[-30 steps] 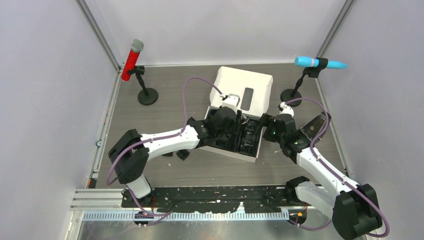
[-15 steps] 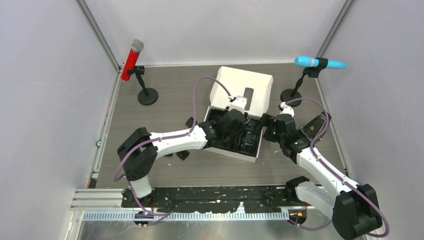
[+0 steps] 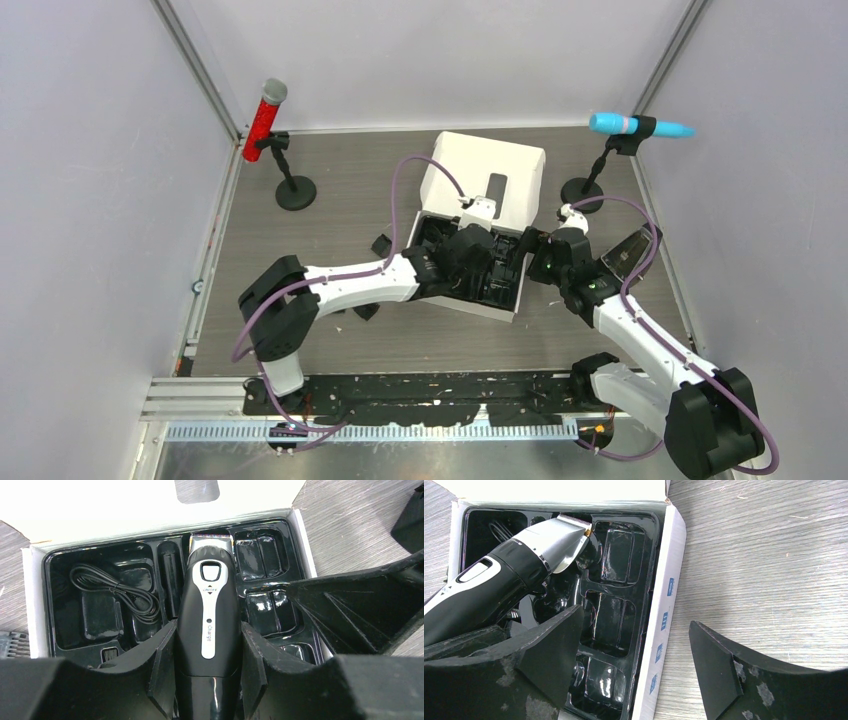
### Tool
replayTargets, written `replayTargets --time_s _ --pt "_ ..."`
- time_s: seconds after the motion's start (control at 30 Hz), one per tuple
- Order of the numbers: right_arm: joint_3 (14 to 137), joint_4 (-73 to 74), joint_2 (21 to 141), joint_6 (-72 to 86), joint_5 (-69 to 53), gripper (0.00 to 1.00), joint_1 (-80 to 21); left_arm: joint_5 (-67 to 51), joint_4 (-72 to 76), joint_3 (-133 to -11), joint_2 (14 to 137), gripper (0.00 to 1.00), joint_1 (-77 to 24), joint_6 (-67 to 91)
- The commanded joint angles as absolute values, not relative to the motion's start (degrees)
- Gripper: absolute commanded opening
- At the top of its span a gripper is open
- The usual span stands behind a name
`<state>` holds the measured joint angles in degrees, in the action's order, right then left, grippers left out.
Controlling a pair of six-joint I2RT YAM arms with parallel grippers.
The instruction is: Sort the hair-cutting tools
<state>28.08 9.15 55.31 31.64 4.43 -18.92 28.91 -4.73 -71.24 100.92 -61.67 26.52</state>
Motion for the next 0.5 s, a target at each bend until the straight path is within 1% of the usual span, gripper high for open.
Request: replayTargets --time_s 0.0,0.47 --pt "28.39 8.61 54.23 31.45 5.33 0.87 -19.07 33.22 -3.61 -72.77 98.40 0.00 -62.05 26.54" --pt "28.21 8.28 54.62 31.51 4.47 0.87 -19.07 32.59 -4.68 -73.31 100.75 0.01 -62.05 27.99"
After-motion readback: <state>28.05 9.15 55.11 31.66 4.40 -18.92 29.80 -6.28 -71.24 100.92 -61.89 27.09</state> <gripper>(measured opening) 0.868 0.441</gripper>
